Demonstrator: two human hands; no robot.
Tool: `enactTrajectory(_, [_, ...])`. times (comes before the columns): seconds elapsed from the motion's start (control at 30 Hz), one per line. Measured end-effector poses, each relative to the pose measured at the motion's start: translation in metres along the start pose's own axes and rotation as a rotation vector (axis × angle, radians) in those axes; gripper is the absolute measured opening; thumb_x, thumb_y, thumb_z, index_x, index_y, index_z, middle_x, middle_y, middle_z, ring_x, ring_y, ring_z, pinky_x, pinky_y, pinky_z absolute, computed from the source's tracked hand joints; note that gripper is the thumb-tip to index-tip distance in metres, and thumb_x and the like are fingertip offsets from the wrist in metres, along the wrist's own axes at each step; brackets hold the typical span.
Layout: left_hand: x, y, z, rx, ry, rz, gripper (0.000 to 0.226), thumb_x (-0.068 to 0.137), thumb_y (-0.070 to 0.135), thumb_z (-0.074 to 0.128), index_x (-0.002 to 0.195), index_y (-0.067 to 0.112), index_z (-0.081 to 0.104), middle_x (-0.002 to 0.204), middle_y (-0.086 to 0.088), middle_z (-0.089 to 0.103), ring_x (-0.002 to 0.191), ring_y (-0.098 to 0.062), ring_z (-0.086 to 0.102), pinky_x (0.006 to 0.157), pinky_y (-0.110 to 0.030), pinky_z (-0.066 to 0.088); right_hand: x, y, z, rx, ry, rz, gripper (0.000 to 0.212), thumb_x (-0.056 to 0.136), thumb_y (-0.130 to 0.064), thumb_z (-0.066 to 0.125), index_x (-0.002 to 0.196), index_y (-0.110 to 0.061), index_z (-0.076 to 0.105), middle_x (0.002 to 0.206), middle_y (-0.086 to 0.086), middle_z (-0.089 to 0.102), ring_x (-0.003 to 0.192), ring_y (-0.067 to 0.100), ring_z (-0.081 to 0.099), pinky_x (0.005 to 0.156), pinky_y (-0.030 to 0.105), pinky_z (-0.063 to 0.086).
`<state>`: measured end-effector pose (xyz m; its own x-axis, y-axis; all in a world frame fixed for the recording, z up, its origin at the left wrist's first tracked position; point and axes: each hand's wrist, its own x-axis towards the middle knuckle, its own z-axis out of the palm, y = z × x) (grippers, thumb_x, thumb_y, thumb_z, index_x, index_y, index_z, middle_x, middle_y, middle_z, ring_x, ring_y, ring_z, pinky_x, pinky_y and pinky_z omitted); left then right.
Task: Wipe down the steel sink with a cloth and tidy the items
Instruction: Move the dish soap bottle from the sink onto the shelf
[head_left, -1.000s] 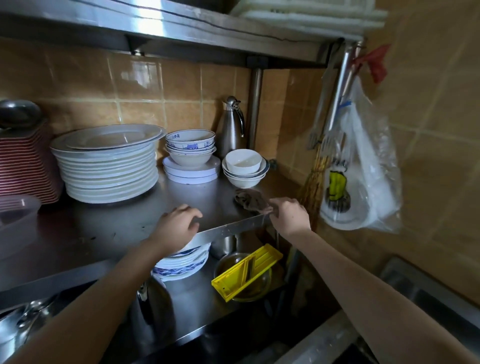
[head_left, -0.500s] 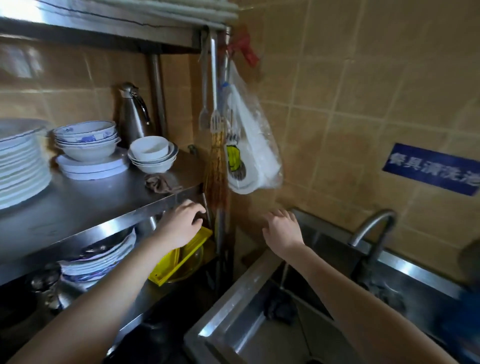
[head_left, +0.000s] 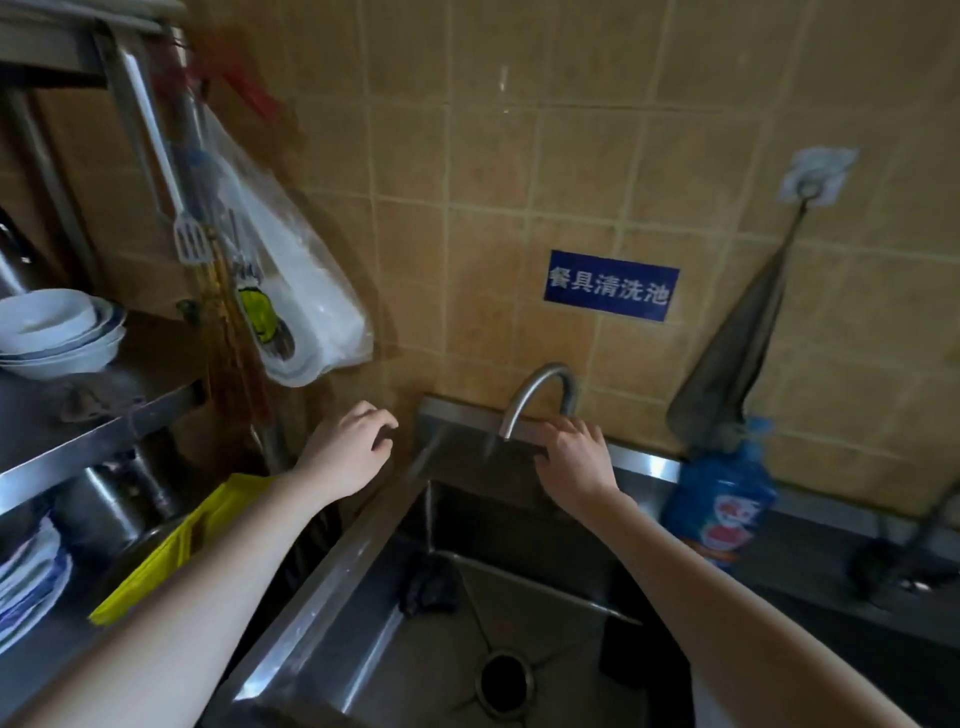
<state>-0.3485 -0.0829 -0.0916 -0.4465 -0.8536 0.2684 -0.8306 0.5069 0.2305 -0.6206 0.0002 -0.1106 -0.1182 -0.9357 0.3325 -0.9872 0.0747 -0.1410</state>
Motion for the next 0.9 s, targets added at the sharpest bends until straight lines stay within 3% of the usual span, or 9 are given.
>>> enactTrajectory(0.23, [0.026, 0.069, 0.035, -0.056, -0.042, 0.09, 0.025, 0.095, 0.03, 0.048, 0.118, 0.026, 0.054, 0.128, 0.006, 0.047, 0.098, -0.012, 0.055, 0.065, -0.022, 0.036, -0.036, 0.071, -0.009, -0.027, 0.022, 0.114, 0.042, 0.086, -0.024, 0.057, 0.127, -0.025, 0.054, 0.13, 0.0, 0.056, 0.122, 0.025, 0.046, 0.104, 0.04, 0.034])
enactTrajectory(0.4, [0.044, 0.11, 0.058, -0.098, -0.113, 0.175, 0.025, 0.094, 0.03, 0.049, 0.119, 0.026, 0.054, 0.126, 0.006, 0.047, 0.103, -0.014, 0.056, 0.078, -0.03, 0.05, -0.059, 0.115, -0.012, -0.089, 0.003, 0.213, 0.044, 0.085, -0.026, 0.057, 0.129, -0.024, 0.052, 0.131, 0.001, 0.054, 0.125, 0.024, 0.044, 0.106, 0.041, 0.032])
enactTrajectory(0.63, [0.076, 0.166, 0.089, -0.224, -0.167, 0.33, 0.023, 0.094, 0.023, 0.05, 0.116, 0.023, 0.056, 0.122, 0.006, 0.048, 0.111, -0.015, 0.052, 0.09, -0.03, 0.045, -0.092, 0.164, -0.013, -0.122, -0.024, 0.425, 0.049, 0.085, -0.025, 0.058, 0.132, -0.024, 0.049, 0.134, 0.002, 0.053, 0.127, 0.023, 0.042, 0.104, 0.039, 0.029])
enactTrajectory(0.9, [0.109, 0.204, 0.134, -0.239, -0.26, 0.45, 0.023, 0.094, 0.023, 0.05, 0.116, 0.024, 0.056, 0.119, 0.007, 0.05, 0.109, -0.015, 0.052, 0.089, -0.034, 0.047, -0.119, 0.201, -0.001, -0.078, -0.002, 0.631, 0.043, 0.084, -0.027, 0.057, 0.127, -0.029, 0.054, 0.133, -0.003, 0.055, 0.124, 0.021, 0.046, 0.103, 0.035, 0.032])
